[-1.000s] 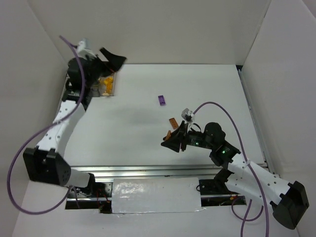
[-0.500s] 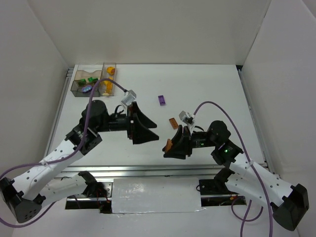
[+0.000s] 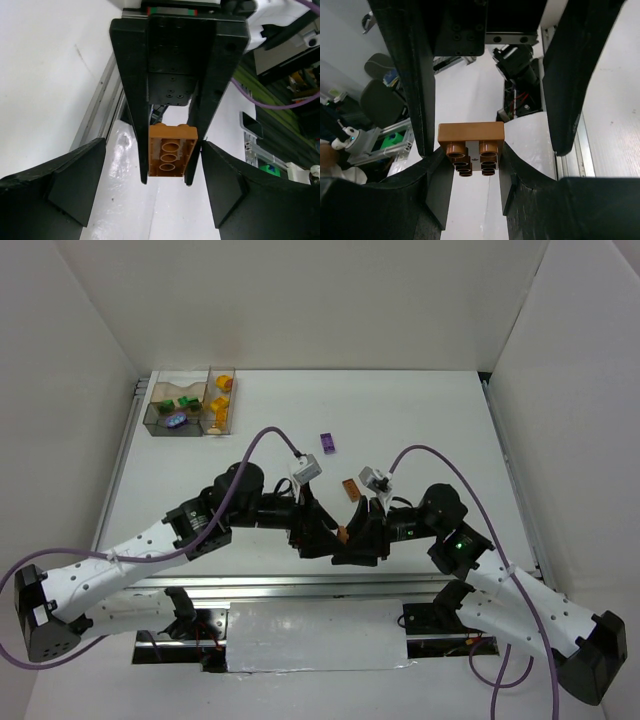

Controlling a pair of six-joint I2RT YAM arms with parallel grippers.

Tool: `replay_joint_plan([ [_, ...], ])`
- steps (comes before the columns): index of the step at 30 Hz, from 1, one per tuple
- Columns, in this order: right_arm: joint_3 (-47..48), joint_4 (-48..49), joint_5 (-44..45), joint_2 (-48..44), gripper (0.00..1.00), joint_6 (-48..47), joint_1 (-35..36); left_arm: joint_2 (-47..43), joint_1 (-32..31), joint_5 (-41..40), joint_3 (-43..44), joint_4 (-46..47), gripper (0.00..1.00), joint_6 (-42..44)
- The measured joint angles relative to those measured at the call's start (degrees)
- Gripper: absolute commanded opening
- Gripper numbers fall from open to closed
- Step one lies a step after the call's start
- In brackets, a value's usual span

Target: Sort the legos into containers by color

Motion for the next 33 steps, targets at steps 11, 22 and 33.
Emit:
replay_joint_plan([
  [11, 0.07, -3.93, 3.67, 0.22, 0.0, -2.21, 0.74, 0.96, -0.17, -5.31, 1.66, -1.46, 0.77, 0.87],
  [22, 0.24, -5.86, 4.72, -1.05, 0.0, -3.28, 0.9, 2.4, -0.2, -2.14, 2.23, 1.01, 0.58, 0.63],
  [33, 0.39, -5.92, 9.22, -3.32, 0.0, -3.37, 0.94, 2.27, -0.15, 0.46, 2.08, 2.43, 0.44, 0.76],
])
